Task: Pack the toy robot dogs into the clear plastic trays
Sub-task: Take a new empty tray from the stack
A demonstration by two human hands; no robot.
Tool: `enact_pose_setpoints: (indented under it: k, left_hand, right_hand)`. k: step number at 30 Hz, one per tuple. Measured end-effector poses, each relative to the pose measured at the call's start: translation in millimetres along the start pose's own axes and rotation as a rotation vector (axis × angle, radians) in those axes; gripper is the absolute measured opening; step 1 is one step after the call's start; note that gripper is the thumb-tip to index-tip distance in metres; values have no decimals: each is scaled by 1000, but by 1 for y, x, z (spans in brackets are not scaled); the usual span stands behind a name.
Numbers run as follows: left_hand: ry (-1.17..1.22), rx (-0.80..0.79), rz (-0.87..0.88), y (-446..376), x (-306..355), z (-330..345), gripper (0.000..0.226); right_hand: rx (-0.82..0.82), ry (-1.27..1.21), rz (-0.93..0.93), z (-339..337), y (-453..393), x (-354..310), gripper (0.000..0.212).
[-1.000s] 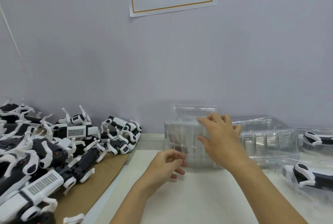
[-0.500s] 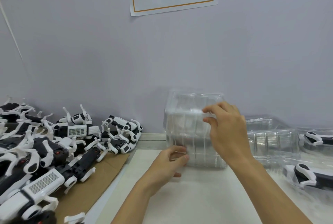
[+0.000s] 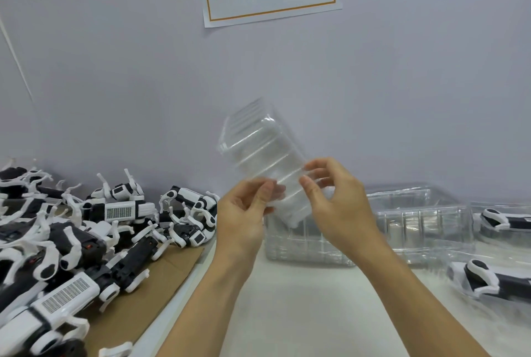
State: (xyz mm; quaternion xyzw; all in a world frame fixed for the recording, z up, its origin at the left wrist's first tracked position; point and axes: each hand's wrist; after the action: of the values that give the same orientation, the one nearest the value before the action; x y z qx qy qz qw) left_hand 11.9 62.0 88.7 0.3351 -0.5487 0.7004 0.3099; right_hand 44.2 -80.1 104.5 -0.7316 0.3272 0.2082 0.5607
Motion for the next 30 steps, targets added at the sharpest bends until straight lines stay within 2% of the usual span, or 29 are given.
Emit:
enact_pose_setpoints:
  k: [4,11,19,24,30]
  left_hand:
    - [-99,-31,48,-3,13,0,14]
    - [-217,-59,62,-7,20,-4,21]
    - [-262,29,101,-9,19,-15,28]
    - [-20,143,36,-12,22,-24,24]
    - [525,246,-107,-25,21,-23,22]
  right_hand:
    - [-49,-116,94,-3,-1,2,15]
    - [-15,-312,209,-9,-3,6,20]
    - [75,-404,254,-23,-6,11,19]
    - [298,-567,397,-52,-11,22,17]
    - [473,-624,481,-72,-11,31,16]
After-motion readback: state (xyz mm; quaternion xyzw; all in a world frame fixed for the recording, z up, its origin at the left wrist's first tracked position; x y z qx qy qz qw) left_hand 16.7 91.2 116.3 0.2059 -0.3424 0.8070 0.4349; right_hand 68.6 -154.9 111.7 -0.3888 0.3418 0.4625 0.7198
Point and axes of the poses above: each hand's wrist, its own y-axis away from the middle knuckle, its own z-axis out of the palm, x = y × z, and after that the axes turned 7 degrees about -x, right-handed
